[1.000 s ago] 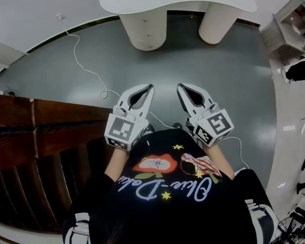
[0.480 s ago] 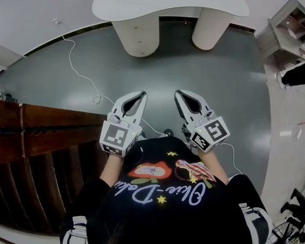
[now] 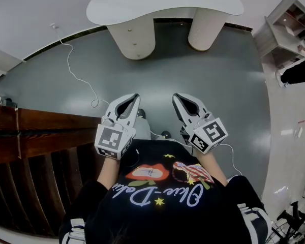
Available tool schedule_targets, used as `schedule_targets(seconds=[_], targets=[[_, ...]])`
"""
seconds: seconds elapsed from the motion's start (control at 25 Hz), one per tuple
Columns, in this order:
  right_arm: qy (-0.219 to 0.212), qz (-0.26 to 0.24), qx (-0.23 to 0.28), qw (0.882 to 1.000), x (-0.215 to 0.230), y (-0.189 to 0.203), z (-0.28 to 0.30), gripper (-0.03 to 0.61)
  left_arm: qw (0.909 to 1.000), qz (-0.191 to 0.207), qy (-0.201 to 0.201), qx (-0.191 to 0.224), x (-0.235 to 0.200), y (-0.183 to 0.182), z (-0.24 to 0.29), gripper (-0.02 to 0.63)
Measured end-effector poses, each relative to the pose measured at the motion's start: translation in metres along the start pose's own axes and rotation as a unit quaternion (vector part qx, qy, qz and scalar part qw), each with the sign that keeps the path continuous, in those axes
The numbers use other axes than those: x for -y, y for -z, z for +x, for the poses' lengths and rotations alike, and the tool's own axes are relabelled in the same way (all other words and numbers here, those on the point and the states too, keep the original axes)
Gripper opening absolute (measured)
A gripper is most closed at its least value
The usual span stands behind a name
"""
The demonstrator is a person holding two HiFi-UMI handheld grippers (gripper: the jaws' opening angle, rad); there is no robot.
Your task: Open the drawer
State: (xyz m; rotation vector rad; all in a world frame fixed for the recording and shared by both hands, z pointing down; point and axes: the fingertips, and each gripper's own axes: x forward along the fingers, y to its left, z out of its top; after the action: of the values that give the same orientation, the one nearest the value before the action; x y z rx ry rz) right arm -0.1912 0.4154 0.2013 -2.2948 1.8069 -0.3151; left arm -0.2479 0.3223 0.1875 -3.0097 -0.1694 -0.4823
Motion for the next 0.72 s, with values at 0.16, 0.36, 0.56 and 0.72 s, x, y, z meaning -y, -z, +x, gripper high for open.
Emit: schedule_targets(seconds=[0.16,0.36,0.56,0.72], targets=[[0.007,-0.004,0.000,1.000,0.011,-0.006,0.002,0.000,1.0000,0.003,0.008,0.002,-0.002,-0.004,0.014,0.006],[0.016,0.005,0.000,1.000,0.027,-0.004,0.009,0.000,0.9996,0.008,0.023,0.014,-0.011,-0.005,0.036,0.006],[0.042,-0.009,-0.003,0.999,0.056,-0.016,0.024,0.000,0.9983,0.005,0.051,0.028,-0.029,-0.015,0.076,0.006],[0.053,-0.004,-0.005,0.999,0.076,-0.025,0.045,0.000,0.9978,0.001,0.060,0.028,-0.048,-0.017,0.102,0.006]])
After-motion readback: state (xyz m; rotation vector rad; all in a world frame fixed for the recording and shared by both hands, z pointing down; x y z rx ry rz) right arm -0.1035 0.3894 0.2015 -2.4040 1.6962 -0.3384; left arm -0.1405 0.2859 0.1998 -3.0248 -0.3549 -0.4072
